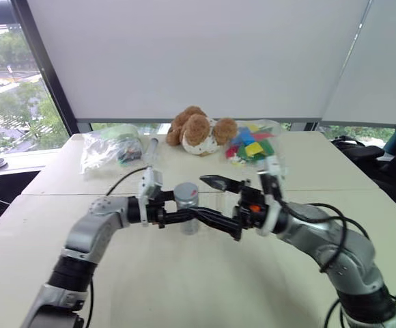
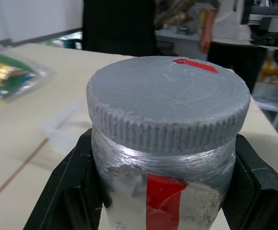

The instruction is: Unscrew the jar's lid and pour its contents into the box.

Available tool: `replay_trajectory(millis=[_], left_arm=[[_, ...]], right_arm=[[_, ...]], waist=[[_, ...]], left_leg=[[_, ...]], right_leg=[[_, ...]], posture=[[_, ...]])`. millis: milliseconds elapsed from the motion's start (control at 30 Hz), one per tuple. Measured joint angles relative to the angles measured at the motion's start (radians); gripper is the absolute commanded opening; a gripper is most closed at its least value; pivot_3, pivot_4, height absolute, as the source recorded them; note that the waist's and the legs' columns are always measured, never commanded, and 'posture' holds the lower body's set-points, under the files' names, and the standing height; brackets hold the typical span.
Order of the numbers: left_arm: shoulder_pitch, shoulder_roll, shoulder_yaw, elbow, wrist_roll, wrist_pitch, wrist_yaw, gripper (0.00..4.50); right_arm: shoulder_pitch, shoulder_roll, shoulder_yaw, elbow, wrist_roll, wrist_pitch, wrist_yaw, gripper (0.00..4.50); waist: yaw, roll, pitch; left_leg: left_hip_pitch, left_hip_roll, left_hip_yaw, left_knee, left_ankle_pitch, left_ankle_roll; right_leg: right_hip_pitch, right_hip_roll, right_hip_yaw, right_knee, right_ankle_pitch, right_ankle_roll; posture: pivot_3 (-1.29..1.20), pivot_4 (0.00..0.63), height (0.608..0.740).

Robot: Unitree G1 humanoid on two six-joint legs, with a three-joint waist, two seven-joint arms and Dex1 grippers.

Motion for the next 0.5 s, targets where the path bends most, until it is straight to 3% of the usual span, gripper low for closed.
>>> replay_trajectory(millis=[500], left_arm=[[-0.011,-0.02,-0.019,0.001,0.036,-0.046,-0.024,2.45]], right_arm=[[-0.07,0.04,0.063,0.163,-0.171,0.008,0.064,4.5]], waist=[[-0.014,0.0,0.0]], left_leg=[[0.0,0.001,-0.001,0.0,0.0,0.0]], right_leg=[[0.0,0.004,0.0,0.0,0.002,0.003]], posture=[[0.0,0.15,0.74]])
